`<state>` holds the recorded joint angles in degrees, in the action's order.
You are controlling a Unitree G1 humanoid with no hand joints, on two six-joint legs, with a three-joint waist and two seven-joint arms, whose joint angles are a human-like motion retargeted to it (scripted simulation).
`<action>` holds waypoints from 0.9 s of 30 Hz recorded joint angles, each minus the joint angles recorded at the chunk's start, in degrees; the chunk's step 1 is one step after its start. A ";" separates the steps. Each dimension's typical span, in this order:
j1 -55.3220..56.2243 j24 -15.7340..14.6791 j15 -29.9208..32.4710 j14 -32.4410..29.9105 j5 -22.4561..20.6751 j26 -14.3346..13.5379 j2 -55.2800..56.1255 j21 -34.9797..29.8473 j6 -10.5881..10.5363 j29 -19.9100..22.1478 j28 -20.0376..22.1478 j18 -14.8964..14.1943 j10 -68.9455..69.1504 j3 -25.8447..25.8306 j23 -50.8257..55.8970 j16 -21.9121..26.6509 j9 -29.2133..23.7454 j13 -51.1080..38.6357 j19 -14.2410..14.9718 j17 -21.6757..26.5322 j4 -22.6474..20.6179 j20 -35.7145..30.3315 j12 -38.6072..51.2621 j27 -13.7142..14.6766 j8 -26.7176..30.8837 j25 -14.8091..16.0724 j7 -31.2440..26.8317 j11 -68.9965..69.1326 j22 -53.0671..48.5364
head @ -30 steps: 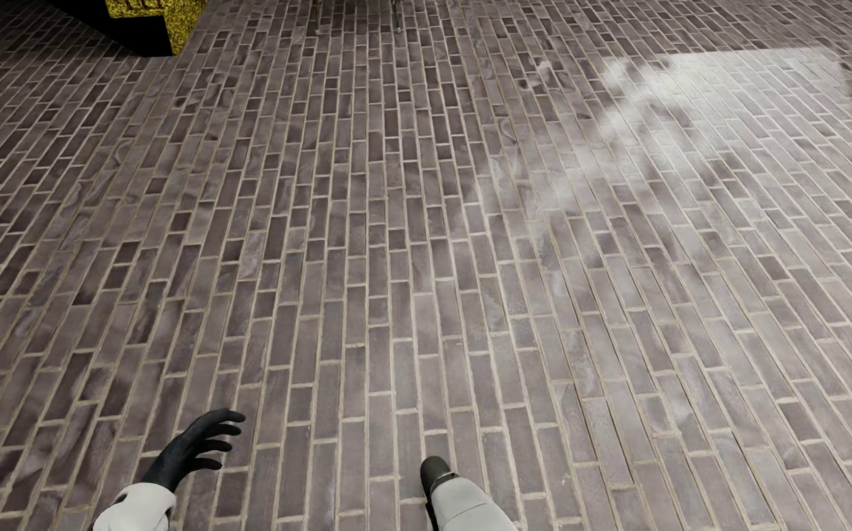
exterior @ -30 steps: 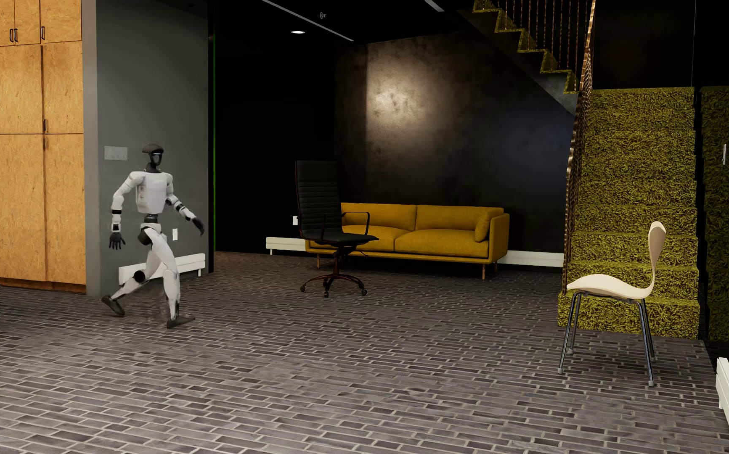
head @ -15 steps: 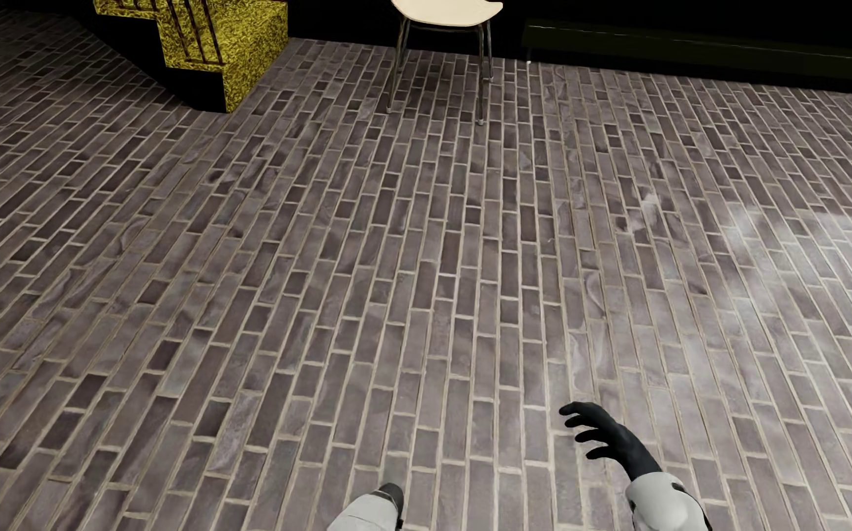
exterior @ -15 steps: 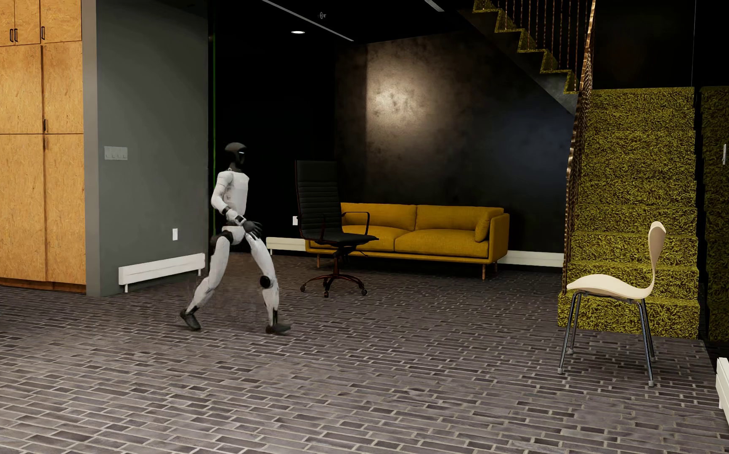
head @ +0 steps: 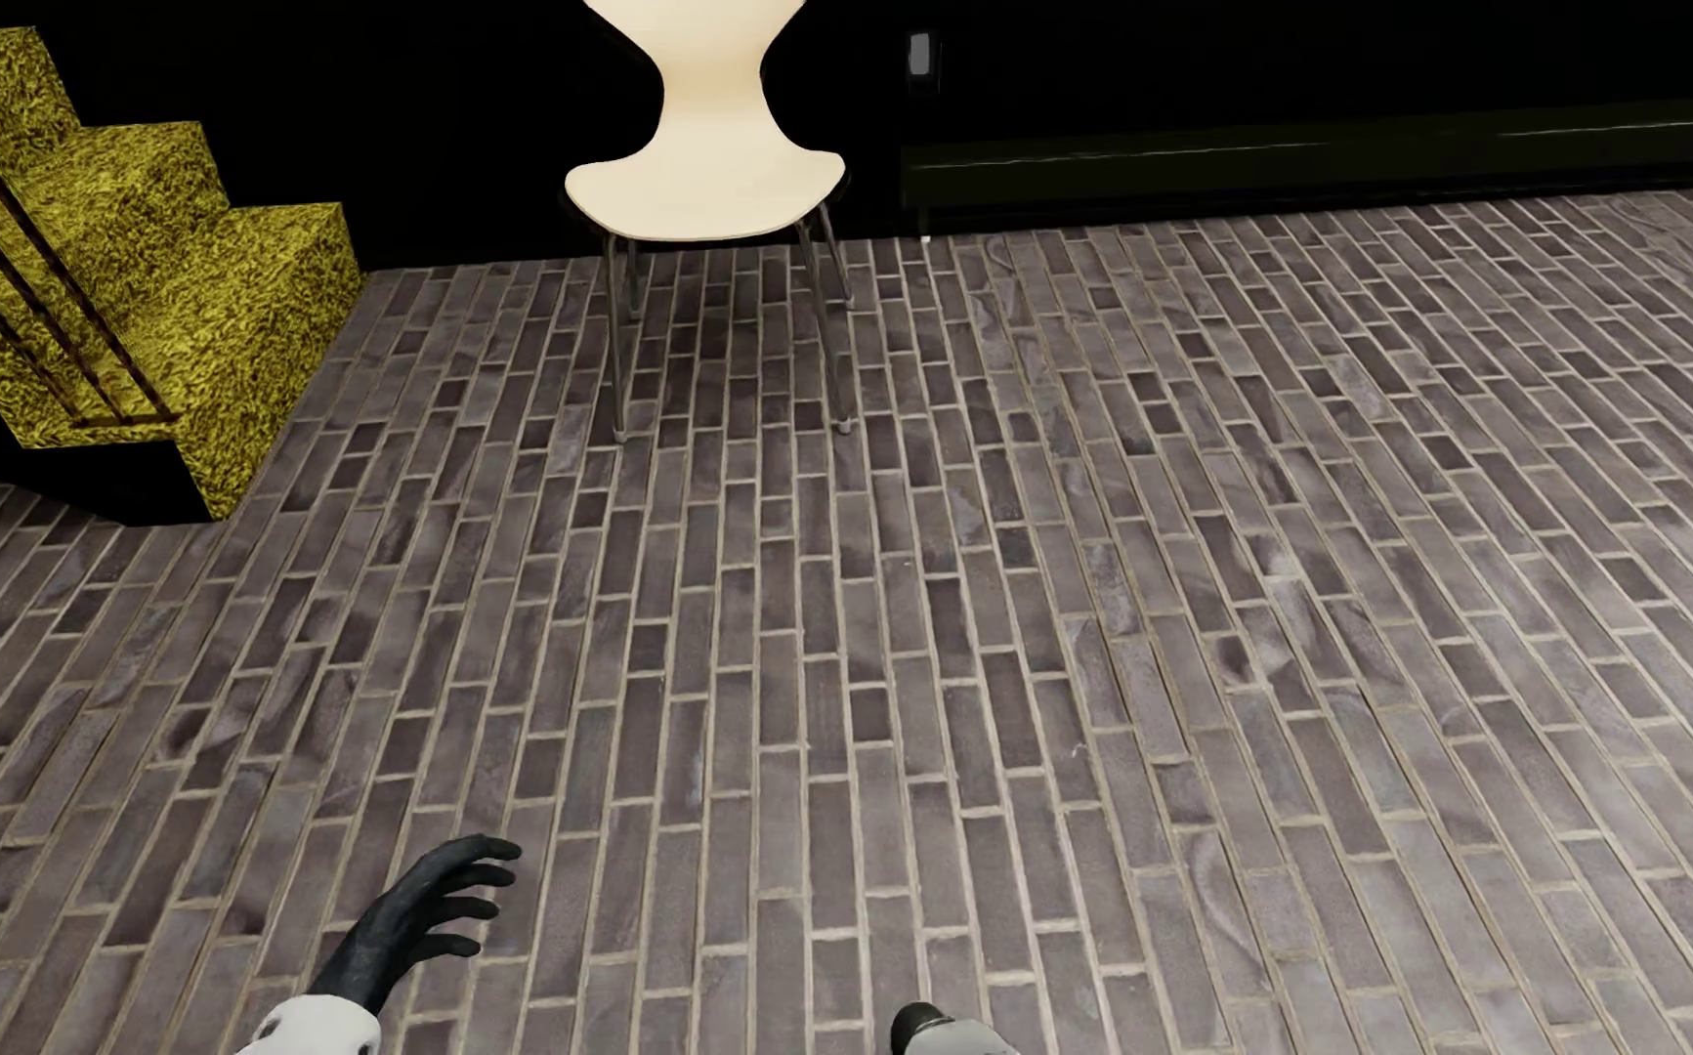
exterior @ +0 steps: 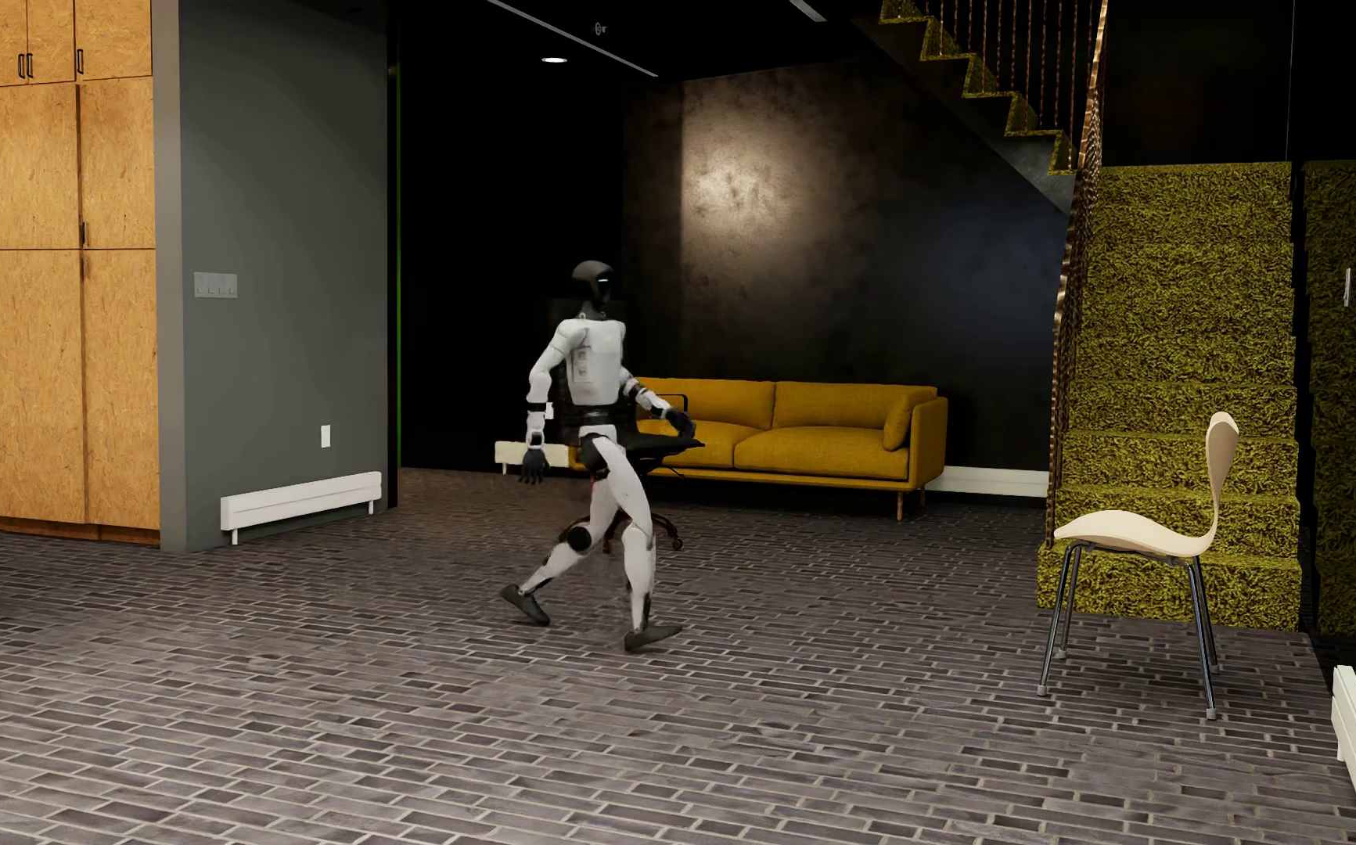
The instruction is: Walk to the light yellow chair
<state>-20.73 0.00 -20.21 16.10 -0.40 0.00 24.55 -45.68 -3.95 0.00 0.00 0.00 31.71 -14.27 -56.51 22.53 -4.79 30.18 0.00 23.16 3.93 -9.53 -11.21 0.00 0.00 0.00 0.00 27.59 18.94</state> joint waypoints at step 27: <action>12.72 0.00 38.17 -12.49 0.09 0.00 -12.86 6.29 1.13 0.00 0.00 0.00 -1.24 18.97 -6.91 -3.68 1.16 -11.81 0.00 -3.44 -3.59 -5.71 -7.62 0.00 0.00 0.00 0.00 21.02 14.76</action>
<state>-8.01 0.00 17.96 3.62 -0.30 0.00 11.69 -39.38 -2.82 0.00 0.00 0.00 30.47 4.70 -63.42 18.85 -3.63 18.37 0.00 19.72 0.34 -15.24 -18.83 0.00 0.00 0.00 0.00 48.61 33.70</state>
